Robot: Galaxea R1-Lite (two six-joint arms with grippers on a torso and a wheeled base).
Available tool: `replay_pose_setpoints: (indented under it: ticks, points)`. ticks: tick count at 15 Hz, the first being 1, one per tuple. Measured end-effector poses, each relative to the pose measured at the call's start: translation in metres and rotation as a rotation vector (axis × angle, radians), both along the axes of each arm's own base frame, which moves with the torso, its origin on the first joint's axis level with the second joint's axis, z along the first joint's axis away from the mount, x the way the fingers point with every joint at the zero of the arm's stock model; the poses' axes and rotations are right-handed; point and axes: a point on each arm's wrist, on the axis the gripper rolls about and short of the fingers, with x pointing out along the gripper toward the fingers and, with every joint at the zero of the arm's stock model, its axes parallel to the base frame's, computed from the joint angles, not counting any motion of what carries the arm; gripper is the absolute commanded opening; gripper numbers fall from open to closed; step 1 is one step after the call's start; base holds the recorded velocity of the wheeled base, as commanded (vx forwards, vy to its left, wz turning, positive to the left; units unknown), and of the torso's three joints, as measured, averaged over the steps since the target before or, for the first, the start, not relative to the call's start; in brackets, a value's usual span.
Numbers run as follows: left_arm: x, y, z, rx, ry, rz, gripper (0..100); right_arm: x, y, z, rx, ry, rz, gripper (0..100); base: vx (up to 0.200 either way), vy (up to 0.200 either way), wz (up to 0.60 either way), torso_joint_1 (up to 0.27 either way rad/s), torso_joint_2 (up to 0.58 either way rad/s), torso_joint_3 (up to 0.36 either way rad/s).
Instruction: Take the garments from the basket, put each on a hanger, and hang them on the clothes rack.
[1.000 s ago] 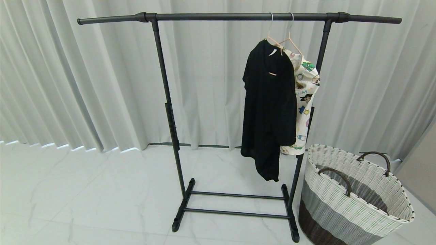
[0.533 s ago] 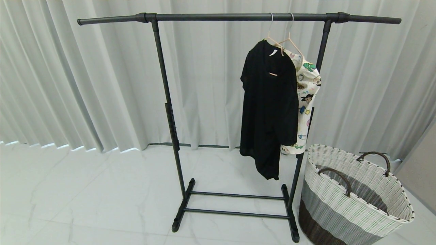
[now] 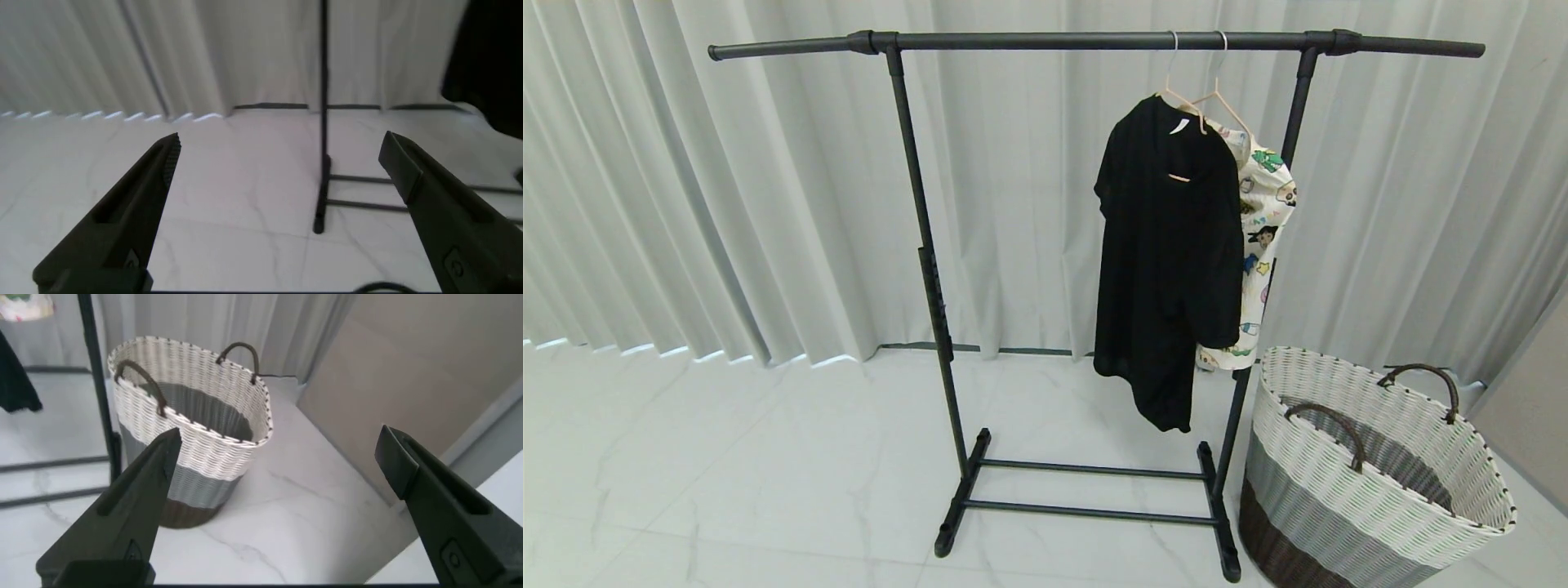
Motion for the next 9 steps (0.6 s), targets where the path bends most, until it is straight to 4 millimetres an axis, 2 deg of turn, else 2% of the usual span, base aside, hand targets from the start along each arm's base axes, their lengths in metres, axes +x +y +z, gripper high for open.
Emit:
replay_pose_setpoints:
  ticks: [3, 6, 7, 9]
  points:
    - [-0.0053, -0.0012, -0.0012, -0.004, -0.064, -0.025, 100, 0.0005, 0.0020, -0.0001, -0.010, 0.002, 0.096, 100, 0.000, 0.000, 0.00, 0.000, 0.00, 0.000]
    - [-0.0072, -0.0019, -0.0022, -0.102, -0.095, -0.050, 100, 0.0014, 0.0090, -0.0008, 0.021, 0.000, 0.413, 100, 0.000, 0.000, 0.00, 0.000, 0.00, 0.000]
    - [-0.0075, -0.0019, -0.0024, -0.118, -0.099, -0.049, 100, 0.0013, 0.0097, -0.0017, 0.062, 0.003, 0.441, 100, 0.000, 0.000, 0.00, 0.000, 0.00, 0.000]
    - [-0.0076, -0.0020, -0.0050, -0.188, -0.086, -0.053, 100, 0.0013, 0.0073, -0.0023, 0.077, 0.001, 0.330, 100, 0.000, 0.000, 0.00, 0.000, 0.00, 0.000]
